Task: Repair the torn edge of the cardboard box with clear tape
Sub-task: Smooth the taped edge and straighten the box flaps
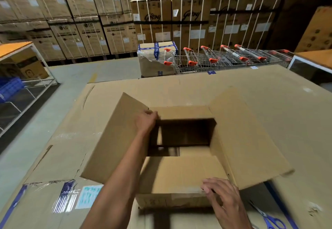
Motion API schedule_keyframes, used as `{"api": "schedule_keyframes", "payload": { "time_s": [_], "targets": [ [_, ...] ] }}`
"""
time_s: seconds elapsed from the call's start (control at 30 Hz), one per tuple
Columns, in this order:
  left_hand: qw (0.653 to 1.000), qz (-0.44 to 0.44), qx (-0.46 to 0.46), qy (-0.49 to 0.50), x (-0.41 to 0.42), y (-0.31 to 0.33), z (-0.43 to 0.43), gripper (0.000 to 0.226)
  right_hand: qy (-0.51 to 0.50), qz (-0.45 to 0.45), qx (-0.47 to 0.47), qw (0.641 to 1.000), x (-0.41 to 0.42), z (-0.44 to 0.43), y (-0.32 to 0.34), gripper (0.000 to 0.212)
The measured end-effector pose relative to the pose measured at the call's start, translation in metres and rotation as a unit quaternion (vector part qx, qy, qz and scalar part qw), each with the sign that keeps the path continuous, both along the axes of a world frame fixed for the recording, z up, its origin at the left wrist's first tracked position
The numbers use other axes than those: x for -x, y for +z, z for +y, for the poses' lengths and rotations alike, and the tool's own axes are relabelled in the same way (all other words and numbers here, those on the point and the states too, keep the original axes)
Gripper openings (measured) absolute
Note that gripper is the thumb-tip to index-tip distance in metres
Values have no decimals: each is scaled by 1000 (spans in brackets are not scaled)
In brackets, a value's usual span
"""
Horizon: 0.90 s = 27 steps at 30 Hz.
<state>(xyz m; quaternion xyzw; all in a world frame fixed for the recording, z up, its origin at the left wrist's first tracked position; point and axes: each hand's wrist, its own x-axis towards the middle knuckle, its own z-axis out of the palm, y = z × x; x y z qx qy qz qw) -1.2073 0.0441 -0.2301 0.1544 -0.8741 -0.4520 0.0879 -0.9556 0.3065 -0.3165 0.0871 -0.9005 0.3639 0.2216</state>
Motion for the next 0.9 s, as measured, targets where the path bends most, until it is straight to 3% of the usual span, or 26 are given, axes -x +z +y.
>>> {"api": "schedule_keyframes", "payload": {
  "time_s": [0.07,0.13,0.23,0.37,0.47,0.53,0.6,0.67,0.77,0.9],
  "targets": [
    [971,-26,224,-74,-27,-15,10,28,1,-9,-3,1000,-1,-1,1,26],
    [932,-29,341,-122,-47,-24,19,29,-2,-23,-5,1000,-2,-1,2,27],
    [917,-36,365,-158,-62,-28,24,42,5,-40,-3,999,-4,-1,6,28],
    [928,-10,343,-146,-81,-10,24,47,7,-38,11,999,-8,0,8,29],
    [940,26,301,-160,-105,3,22,47,-41,12,44,998,-6,-1,20,32],
    [951,122,253,-128,-132,11,17,41,-131,77,85,985,-4,0,29,40],
    [943,245,227,0,-165,17,13,45,-256,141,118,949,-2,5,33,49],
    [925,294,168,172,-200,24,9,66,-327,149,193,913,-3,8,40,60],
    [918,241,-4,314,-232,17,0,101,-346,91,356,863,-3,13,52,66],
    [902,191,-261,287,-237,-8,-17,102,-313,48,413,854,-4,20,47,73]
  ]
}}
